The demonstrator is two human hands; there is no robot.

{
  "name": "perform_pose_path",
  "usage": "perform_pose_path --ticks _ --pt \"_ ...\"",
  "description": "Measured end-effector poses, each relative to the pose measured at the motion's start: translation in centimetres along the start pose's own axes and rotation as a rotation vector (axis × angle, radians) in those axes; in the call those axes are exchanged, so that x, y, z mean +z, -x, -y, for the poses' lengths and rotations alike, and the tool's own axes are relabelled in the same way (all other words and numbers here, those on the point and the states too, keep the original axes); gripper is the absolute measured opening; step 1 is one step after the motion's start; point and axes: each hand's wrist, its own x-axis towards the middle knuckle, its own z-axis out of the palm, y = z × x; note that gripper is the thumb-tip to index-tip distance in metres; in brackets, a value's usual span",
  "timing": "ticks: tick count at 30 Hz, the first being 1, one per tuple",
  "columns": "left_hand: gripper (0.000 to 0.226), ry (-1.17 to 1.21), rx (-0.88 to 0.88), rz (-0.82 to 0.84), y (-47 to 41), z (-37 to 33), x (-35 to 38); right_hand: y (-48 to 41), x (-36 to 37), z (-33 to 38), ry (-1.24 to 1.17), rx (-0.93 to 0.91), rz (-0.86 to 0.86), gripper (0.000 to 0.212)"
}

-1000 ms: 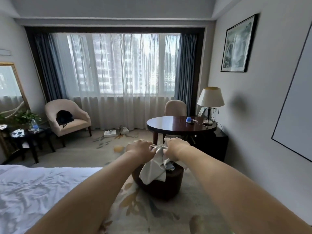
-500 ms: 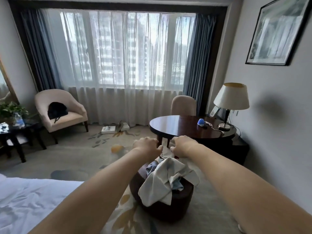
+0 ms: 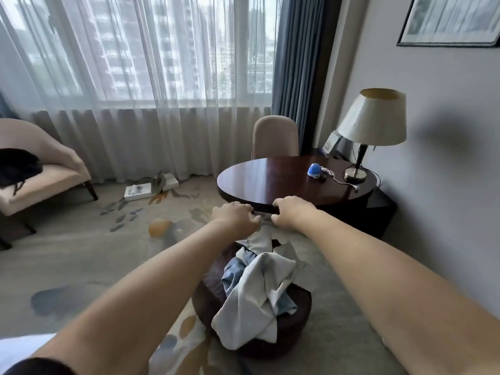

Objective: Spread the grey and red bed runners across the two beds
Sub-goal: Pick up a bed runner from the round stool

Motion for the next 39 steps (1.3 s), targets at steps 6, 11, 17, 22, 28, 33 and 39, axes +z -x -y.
perform_pose_path --ticks 6,11,17,22,28,33,39 --pt "0.058 0.020 0.003 0.020 -11.8 -0.3 4.5 -13.1 1.8 -2.9 0.026 -0.055 0.047 0.045" --pt "0.051 0.053 -0.039 0.096 -20.5 -0.5 8.5 -23.3 4.3 -5.1 0.031 -0.142 0.099 0.047" --pt "0.058 0.115 -0.070 0.185 -29.3 0.5 13.9 -33.4 9.8 -6.6 0.007 -0.187 0.187 0.048" --pt "0.060 0.145 -0.040 0.318 -33.4 2.4 21.1 -38.0 16.9 -7.3 0.040 -0.197 0.307 0.054" --pt "0.058 0.178 0.000 0.475 -35.0 4.6 30.4 -41.0 25.7 -8.8 0.045 -0.149 0.447 0.059" --pt "0.058 0.200 -0.013 0.571 -34.2 6.0 38.7 -42.5 33.0 -9.8 -0.028 -0.049 0.528 0.054" --pt "0.068 0.165 -0.067 0.700 -34.4 7.8 47.4 -43.1 41.8 -11.1 -0.031 0.000 0.582 0.073"
